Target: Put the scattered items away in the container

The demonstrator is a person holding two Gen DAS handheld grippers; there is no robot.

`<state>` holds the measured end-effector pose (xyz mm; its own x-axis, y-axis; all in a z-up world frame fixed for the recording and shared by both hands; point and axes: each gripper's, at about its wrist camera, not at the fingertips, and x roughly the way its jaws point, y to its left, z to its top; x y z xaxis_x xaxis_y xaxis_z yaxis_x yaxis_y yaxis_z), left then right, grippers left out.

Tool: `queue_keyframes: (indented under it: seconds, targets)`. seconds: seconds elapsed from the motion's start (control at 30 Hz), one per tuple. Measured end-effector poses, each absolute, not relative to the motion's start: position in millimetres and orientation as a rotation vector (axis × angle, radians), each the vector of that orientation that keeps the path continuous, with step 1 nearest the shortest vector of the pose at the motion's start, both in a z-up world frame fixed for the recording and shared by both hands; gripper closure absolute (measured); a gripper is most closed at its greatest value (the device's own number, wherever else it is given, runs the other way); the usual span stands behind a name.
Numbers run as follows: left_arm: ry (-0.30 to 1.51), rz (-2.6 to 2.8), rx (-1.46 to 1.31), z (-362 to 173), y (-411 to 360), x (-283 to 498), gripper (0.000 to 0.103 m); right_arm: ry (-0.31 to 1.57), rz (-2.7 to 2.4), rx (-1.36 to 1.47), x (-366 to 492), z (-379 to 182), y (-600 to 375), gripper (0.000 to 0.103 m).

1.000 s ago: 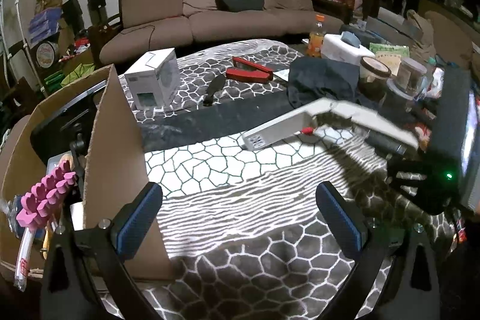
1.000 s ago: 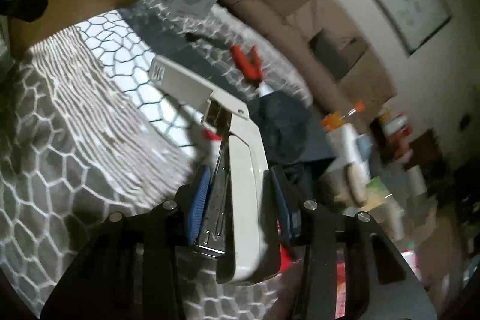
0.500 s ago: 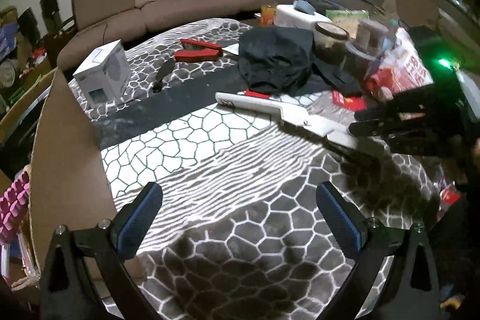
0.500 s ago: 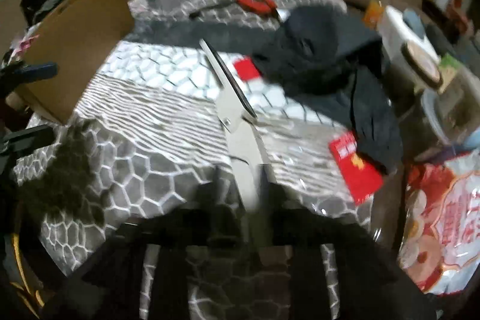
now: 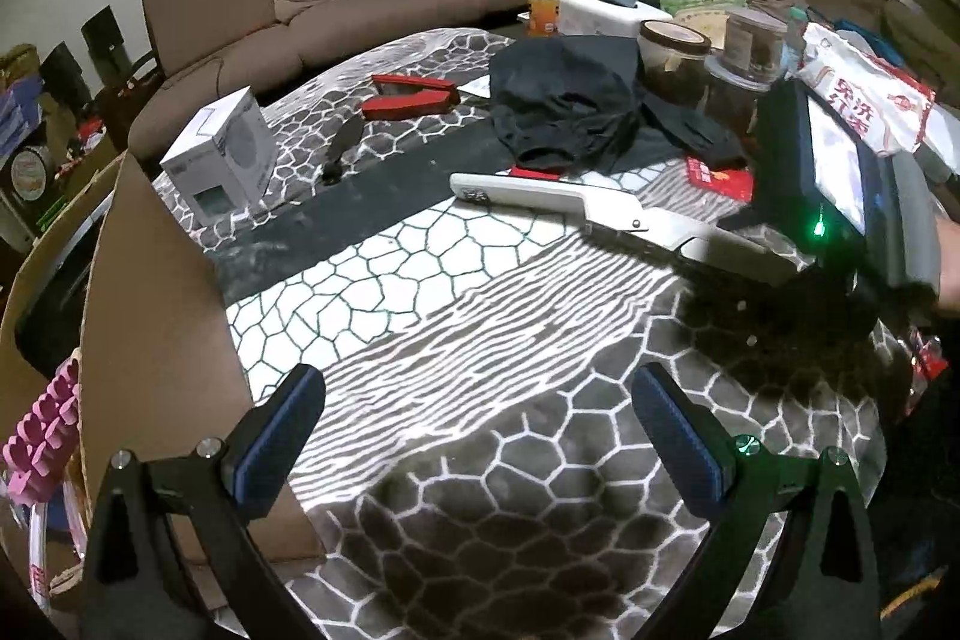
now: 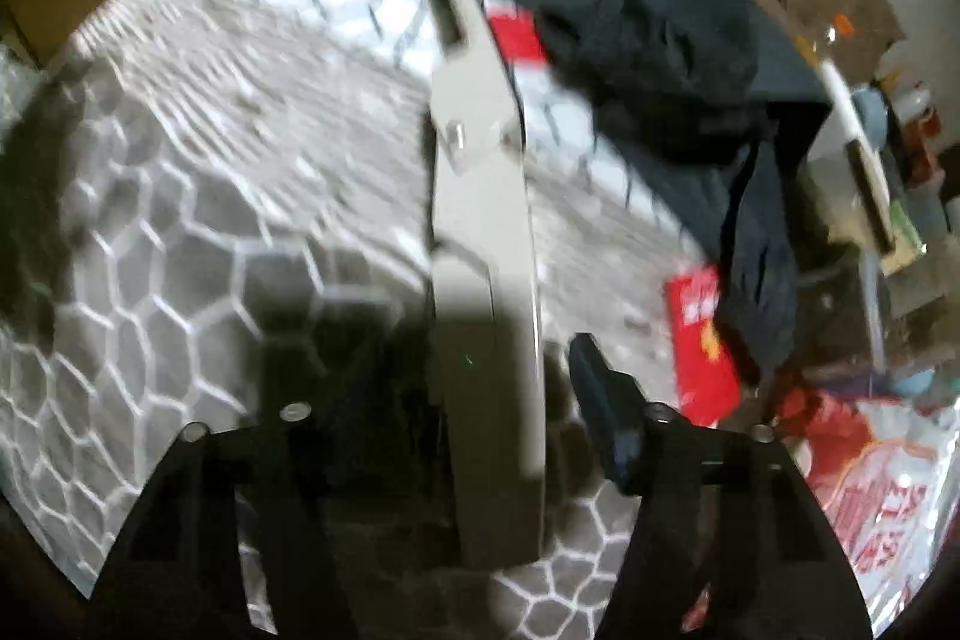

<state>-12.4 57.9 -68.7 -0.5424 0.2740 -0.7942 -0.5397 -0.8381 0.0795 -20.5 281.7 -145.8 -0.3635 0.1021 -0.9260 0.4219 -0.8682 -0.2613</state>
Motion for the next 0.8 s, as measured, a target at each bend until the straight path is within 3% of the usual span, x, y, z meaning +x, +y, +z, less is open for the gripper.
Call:
queue_keyframes:
  seconds: [0.03, 0.13, 0.3, 0.43, 0.6, 0.73, 0.8]
  targets:
    - [0.433, 2.370, -1.146, -69, 58, -13, 0.000, 0.614, -2.334, 1.673, -23, -145, 288, 0.059]
    - [0.428, 2.371, -1.148, -69, 58, -14, 0.000, 0.403, -2.324, 1.727, -29, -146, 306, 0.060]
    - [0.430, 2.365, -1.129, -64, 56, -11, 0.000, 0.316, -2.340, 1.696, -21, -129, 310, 0.067]
    - [0.439, 2.336, -1.092, -57, 51, -7, 0.000, 0.299, -2.189, 1.532, 8, -102, 280, 0.067]
    - [0.468, 2.287, -1.078, -57, 50, -6, 0.000, 0.499, -2.045, 1.580, 26, -128, 261, 0.068]
    - [0.615, 2.203, -1.047, -67, 76, -7, 0.000, 0.685, -2.063, 1.631, 31, -140, 266, 0.068]
    - [0.715, 2.159, -1.005, -74, 93, -12, 0.000, 0.917, -2.136, 1.547, 38, -137, 264, 0.068]
